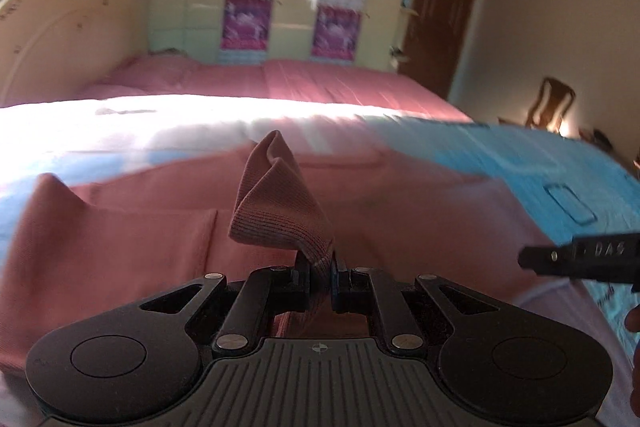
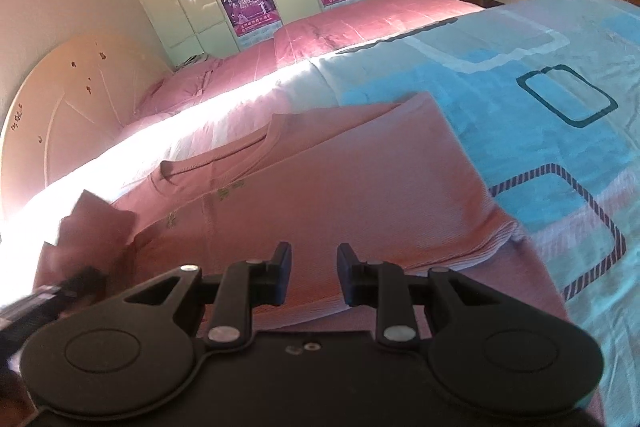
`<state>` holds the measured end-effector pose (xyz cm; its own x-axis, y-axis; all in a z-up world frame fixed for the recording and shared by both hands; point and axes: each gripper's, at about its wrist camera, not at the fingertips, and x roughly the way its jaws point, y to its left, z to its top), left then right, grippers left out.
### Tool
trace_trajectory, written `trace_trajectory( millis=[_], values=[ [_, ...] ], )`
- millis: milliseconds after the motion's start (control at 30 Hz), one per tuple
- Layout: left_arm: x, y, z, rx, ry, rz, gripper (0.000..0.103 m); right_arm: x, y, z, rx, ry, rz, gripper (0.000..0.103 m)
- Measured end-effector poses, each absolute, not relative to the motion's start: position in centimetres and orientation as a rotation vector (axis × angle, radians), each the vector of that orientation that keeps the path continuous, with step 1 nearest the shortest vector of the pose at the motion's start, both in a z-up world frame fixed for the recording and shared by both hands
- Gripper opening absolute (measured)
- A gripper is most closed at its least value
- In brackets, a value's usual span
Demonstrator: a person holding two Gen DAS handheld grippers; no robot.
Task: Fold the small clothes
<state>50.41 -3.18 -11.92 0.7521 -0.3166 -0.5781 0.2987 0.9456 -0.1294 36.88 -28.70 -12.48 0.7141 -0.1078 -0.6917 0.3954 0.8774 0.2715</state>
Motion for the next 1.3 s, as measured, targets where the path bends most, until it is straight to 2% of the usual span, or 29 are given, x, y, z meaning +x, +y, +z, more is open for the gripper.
trace_trajectory(
  millis=[67, 100, 133, 167, 200, 233, 300, 467, 667, 767, 800, 833, 900, 1000, 1067, 1100, 1233, 1300],
  values=[
    [50.5, -5.8, -12.8, 0.017, 0.681, -0.355, 0.009, 36.7, -29.4, -12.5, 0.444, 0.730, -0.272, 0.028],
    [49.5, -6.4, -13.7, 0.040, 0.691, -0.351, 0.015, 36.6, -29.8, -12.5, 0.462, 0.734, -0.254, 0.031],
    [49.6, -7.2, -14.2, 0.059, 0.708, -0.357, 0.030, 36.5, -30.1, -12.6, 0.479, 0.737, -0.239, 0.039],
    [49.6, -7.7, -14.7, 0.051, 0.726, -0.378, 0.039, 36.4, -30.4, -12.6, 0.493, 0.740, -0.221, 0.044],
    [49.4, -8.0, -14.9, 0.038, 0.733, -0.399, 0.054, 36.4, -30.5, -12.7, 0.504, 0.742, -0.204, 0.048],
    [49.0, -8.3, -14.9, 0.042, 0.724, -0.407, 0.064, 36.4, -30.7, -12.7, 0.519, 0.744, -0.181, 0.048],
    [47.8, -8.5, -14.4, 0.068, 0.694, -0.405, 0.068, 36.6, -30.8, -12.9, 0.537, 0.749, -0.142, 0.048],
    [43.8, -3.7, -12.6, 0.037, 0.617, -0.319, 0.068, 37.8, -30.3, -13.7, 0.581, 0.775, -0.074, 0.048],
    [39.2, 6.9, -12.2, 0.064, 0.587, -0.058, 0.065, 39.7, -28.4, -15.5, 0.632, 0.826, 0.012, 0.045],
    [38.4, 10.8, -13.4, 0.038, 0.658, 0.014, 0.055, 40.7, -27.3, -16.3, 0.625, 0.848, 0.024, 0.039],
    [38.5, 11.5, -13.8, 0.024, 0.672, 0.023, 0.048, 41.0, -26.9, -16.5, 0.621, 0.852, 0.028, 0.035],
    [38.7, 12.1, -14.1, 0.010, 0.679, 0.019, 0.048, 41.3, -26.5, -16.6, 0.610, 0.860, 0.029, 0.030],
    [39.6, 12.4, -14.8, 0.008, 0.687, 0.017, 0.048, 41.8, -25.7, -16.7, 0.575, 0.872, 0.024, 0.026],
    [41.0, 12.2, -15.2, 0.003, 0.677, 0.022, 0.048, 42.3, -24.9, -16.6, 0.514, 0.882, 0.000, 0.010],
    [41.4, 12.5, -15.7, 0.008, 0.674, 0.028, 0.037, 42.4, -24.5, -16.2, 0.468, 0.871, -0.002, 0.007],
    [41.6, 12.6, -15.8, 0.002, 0.680, 0.025, 0.024, 42.2, -24.3, -15.7, 0.437, 0.855, -0.009, 0.007],
    [42.8, 12.6, -16.4, -0.022, 0.690, -0.001, 0.012, 40.7, -25.1, -12.5, 0.346, 0.729, -0.075, 0.006],
    [43.4, 12.3, -16.4, -0.009, 0.693, -0.005, 0.010, 39.6, -26.4, -11.3, 0.292, 0.681, -0.148, 0.006]
  ],
)
